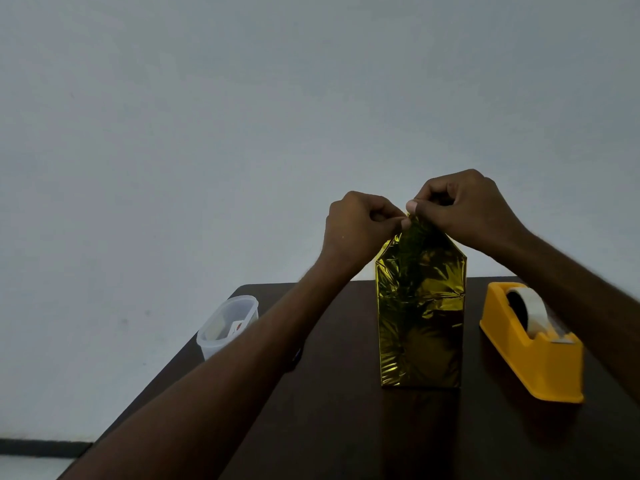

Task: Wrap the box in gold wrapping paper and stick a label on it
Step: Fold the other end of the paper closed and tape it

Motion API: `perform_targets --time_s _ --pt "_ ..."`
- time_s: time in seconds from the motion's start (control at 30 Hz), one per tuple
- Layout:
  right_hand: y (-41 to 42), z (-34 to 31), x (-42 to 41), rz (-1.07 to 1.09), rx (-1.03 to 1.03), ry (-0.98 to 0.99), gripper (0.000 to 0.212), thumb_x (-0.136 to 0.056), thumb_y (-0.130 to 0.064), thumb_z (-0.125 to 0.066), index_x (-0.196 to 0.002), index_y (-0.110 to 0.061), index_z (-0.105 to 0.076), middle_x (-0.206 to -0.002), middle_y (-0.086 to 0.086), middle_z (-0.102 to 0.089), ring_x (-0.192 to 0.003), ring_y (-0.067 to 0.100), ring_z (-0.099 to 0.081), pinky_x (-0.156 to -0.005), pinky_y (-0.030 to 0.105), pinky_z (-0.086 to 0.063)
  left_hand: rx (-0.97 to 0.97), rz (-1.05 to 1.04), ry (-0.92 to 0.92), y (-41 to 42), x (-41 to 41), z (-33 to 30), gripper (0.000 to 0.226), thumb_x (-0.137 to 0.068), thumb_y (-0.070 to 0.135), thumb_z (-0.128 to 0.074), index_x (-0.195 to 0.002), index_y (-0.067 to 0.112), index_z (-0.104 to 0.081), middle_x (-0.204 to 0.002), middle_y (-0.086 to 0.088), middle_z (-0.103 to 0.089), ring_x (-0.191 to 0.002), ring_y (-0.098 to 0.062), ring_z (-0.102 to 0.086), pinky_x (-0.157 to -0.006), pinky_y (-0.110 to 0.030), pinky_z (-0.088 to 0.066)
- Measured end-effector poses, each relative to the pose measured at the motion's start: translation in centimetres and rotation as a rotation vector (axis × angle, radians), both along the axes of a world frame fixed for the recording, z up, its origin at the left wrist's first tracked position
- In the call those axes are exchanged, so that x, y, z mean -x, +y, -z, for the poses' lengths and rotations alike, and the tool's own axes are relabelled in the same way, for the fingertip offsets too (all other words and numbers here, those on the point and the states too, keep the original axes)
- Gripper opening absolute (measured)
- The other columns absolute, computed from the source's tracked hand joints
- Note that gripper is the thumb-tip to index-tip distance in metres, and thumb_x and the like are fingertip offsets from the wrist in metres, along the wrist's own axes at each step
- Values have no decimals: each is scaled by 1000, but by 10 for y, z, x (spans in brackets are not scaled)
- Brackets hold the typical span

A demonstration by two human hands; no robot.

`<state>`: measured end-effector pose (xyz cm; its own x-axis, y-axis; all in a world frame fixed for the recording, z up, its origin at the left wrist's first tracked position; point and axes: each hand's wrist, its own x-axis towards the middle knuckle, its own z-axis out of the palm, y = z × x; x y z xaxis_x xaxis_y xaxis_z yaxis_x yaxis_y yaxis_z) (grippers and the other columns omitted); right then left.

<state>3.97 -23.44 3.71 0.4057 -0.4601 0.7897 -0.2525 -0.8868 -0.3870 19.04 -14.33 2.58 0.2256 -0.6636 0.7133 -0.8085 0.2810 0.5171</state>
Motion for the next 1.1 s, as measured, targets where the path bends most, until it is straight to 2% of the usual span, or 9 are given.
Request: perform_targets --time_s 0.1,0.23,0.47,0.73,0.87,1.03,1.1 --pt "-1 -1 1 -6 8 20 14 -86 -28 -71 -78 -17 -75 -69 -2 -70 -70 14 -67 -69 34 -54 -39 21 16 -2 -3 -2 11 -79 27 -79 -82 17 -78 -66 3 -72 -68 -10 -69 -76 -39 -58" --pt "-1 -2 1 -12 28 38 15 -87 -29 -70 -81 -16 -76 -68 -6 -68 -68 9 -65 -64 25 -48 -69 53 16 -4 -9 -5 13 -80 30 -78 -82 17 -78 -68 -1 -72 -72 -20 -70 -74 -45 -58" --pt "-2 -3 0 9 33 36 15 -88 -28 -71 -80 -16 -75 -69 -2 -69 -69 12 -66 -66 27 -51 -128 119 6 -5 -13 -10 14 -82 28 -76 -85 15 -78 -64 4 -70 -64 -1 -62 -63 -19 -48" --pt "-4 -3 -2 4 -14 -17 21 -88 -29 -70 -77 -12 -73 -71 0 -69 -73 19 -67 -73 36 -53 -132 158 44 -9 -15 -8 14 -83 29 -76 -82 15 -77 -65 3 -70 -63 0 -61 -63 -20 -48" --pt "-7 -4 9 -47 -77 -54 19 -89 -30 -69 -84 -12 -72 -74 0 -72 -73 16 -70 -74 33 -55 -164 204 85 -9 -18 -9 12 -83 26 -76 -84 14 -78 -67 1 -71 -66 -3 -63 -64 -20 -47" --pt "-10 -3 30 -151 -180 81 22 -85 -37 -71 -86 -16 -75 -79 2 -74 -79 18 -70 -76 39 -56 -187 242 108 -11 -19 -12 12 -83 25 -76 -85 13 -77 -73 -5 -72 -71 -9 -65 -69 -26 -52" --pt "-12 0 35 -175 -223 131 19 -81 -35 -74 -85 -17 -76 -81 2 -74 -81 16 -69 -77 35 -53 -192 248 110 -13 -19 -13 12 -84 25 -75 -85 13 -77 -71 -4 -71 -71 -9 -65 -68 -25 -52"
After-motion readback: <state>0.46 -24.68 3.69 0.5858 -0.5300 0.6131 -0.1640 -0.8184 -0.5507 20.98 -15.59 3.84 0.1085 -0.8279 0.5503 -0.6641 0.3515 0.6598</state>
